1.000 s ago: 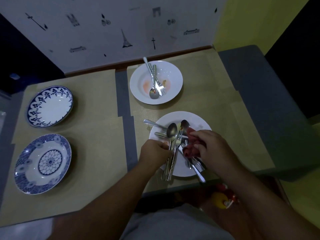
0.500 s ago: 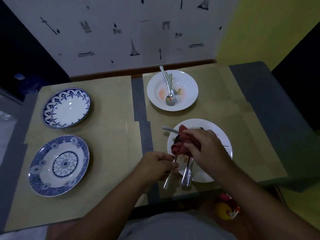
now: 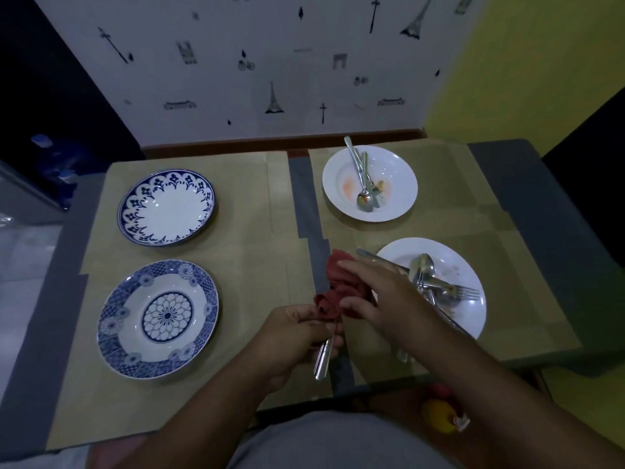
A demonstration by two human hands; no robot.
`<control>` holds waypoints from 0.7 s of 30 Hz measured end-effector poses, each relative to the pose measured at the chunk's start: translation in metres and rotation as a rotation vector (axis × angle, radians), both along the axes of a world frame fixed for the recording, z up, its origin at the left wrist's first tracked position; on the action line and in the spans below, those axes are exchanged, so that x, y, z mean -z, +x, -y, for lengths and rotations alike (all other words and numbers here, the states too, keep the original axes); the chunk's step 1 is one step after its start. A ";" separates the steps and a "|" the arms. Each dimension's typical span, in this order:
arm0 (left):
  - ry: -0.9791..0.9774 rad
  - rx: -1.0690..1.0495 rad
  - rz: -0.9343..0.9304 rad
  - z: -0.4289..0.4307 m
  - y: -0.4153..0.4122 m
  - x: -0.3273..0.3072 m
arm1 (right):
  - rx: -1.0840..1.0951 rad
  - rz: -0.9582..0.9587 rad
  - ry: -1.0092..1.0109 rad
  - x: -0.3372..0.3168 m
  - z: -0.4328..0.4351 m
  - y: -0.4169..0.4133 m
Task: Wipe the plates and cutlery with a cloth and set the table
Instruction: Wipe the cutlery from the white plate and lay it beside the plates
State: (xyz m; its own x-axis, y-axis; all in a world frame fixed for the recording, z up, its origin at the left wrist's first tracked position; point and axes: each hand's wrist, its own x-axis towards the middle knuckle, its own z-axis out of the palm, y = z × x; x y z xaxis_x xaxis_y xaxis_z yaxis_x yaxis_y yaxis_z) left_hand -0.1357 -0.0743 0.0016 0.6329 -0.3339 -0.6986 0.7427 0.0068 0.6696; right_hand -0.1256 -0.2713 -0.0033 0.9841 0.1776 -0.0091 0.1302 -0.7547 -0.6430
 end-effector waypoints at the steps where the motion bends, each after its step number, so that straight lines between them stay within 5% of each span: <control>1: -0.001 -0.005 -0.001 -0.003 0.000 0.000 | -0.003 -0.028 0.008 -0.002 -0.002 0.000; 8: 0.024 0.013 0.018 -0.022 0.001 -0.001 | -0.110 0.056 -0.053 -0.003 -0.022 0.003; 21: 0.036 -0.054 0.057 -0.027 0.005 -0.011 | 0.013 0.214 -0.072 -0.018 -0.036 0.022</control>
